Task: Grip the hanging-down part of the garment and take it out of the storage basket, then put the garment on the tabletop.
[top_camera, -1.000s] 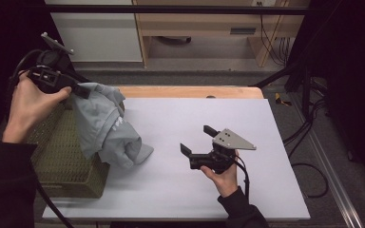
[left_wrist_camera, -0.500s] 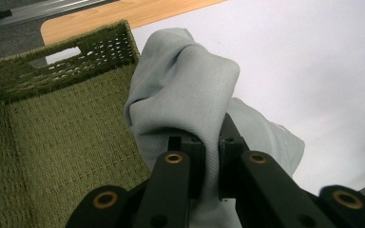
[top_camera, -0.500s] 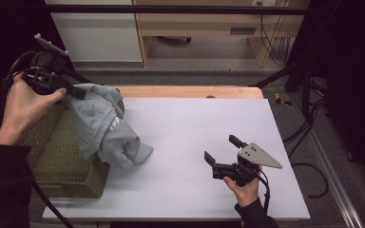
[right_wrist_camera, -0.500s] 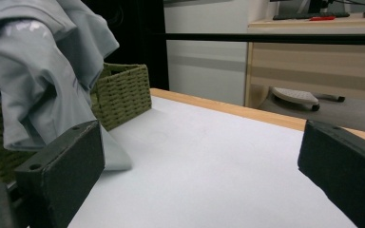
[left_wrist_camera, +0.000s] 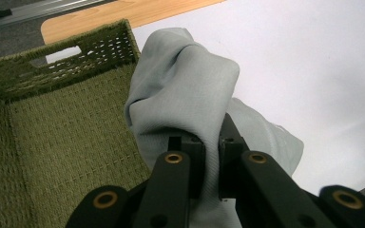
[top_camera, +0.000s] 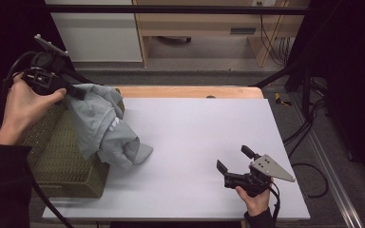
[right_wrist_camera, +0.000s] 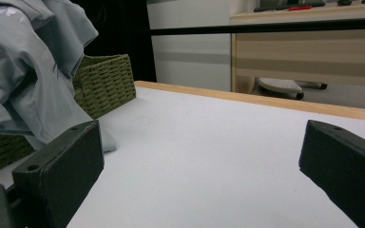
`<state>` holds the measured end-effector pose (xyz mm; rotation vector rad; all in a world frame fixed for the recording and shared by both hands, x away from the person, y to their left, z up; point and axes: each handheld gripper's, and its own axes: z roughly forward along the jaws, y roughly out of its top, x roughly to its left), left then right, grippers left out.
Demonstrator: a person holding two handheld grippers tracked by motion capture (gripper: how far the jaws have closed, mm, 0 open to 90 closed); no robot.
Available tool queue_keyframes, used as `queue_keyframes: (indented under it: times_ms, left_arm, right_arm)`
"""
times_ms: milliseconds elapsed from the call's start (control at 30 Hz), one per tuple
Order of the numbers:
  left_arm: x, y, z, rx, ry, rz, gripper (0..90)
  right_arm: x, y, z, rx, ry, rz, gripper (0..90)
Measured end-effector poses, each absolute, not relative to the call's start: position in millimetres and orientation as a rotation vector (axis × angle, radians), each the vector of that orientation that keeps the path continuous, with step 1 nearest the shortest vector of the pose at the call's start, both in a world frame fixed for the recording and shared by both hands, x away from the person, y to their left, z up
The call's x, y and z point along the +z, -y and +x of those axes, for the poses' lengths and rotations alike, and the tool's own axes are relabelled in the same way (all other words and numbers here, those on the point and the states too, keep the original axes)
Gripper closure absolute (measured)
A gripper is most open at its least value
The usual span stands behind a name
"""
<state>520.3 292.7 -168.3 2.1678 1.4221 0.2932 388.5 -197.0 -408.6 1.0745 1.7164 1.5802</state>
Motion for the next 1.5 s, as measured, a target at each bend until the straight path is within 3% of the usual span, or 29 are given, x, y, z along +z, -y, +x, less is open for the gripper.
queue_keyframes:
  times_ms: [1000,1500]
  left_arm:
    - [-166.8,-286.6,521.3,0.275,-1.407,2.18,84.8]
    - [-153.6,-239.2,514.1,0.27,-1.269,2.235,85.3]
  right_arm:
    - [-419.4,206.3,386.1,1.556,-1.725,1.1,0.3]
    - [-419.0,208.5,382.1,1.541,-1.731,1.096,0.3]
